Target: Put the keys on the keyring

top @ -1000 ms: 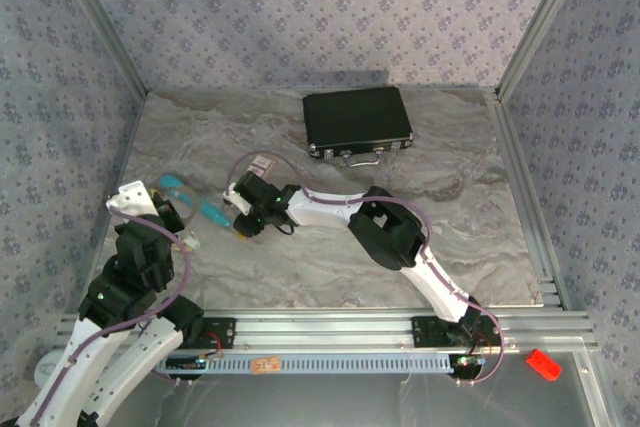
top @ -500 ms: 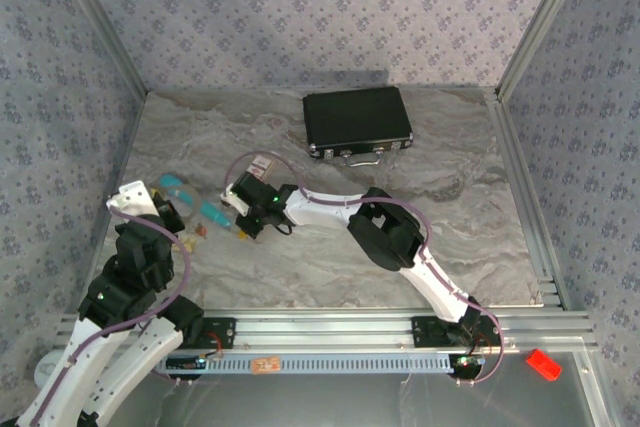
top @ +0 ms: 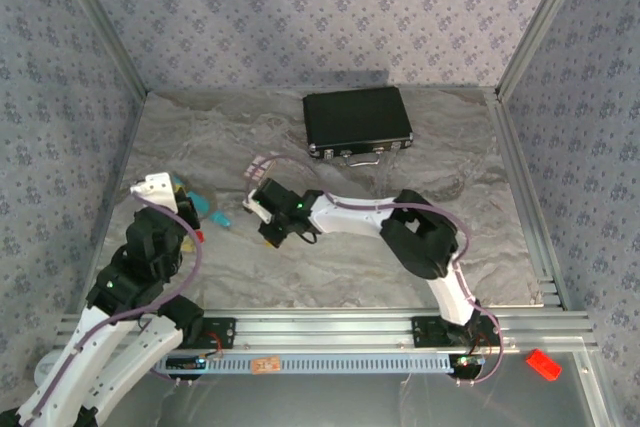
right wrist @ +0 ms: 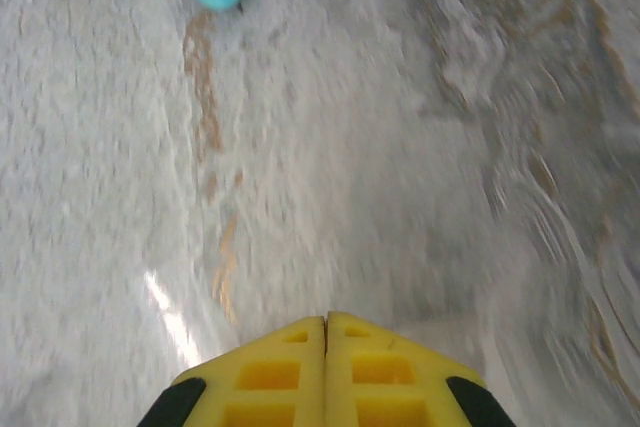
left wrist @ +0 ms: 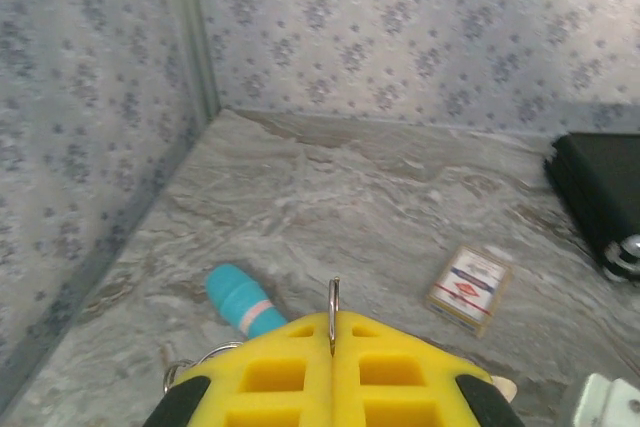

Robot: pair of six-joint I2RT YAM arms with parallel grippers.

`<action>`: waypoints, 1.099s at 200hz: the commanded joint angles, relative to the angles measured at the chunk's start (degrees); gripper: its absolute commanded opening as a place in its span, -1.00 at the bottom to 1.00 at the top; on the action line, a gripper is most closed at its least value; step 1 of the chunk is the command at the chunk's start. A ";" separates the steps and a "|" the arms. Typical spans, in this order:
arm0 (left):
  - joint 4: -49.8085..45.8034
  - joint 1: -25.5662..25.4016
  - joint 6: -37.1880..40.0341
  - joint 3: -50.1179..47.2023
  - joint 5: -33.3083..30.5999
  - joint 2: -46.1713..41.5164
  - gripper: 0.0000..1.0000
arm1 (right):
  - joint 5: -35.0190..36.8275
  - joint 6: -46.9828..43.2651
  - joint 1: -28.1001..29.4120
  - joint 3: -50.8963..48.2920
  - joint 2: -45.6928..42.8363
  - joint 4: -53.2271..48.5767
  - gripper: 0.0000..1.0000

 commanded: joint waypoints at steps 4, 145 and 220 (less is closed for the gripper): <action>4.22 0.20 4.09 1.53 10.59 1.67 -1.00 | 2.97 2.86 0.22 -6.96 -8.00 -1.17 -1.00; 17.74 -6.31 22.00 -4.15 56.91 18.06 -1.00 | 5.91 19.88 -9.53 -35.48 -37.41 -10.16 -1.00; 23.19 -11.84 29.44 -8.64 61.39 25.55 -1.00 | -2.63 19.55 -14.59 -39.16 -40.16 -9.94 -1.00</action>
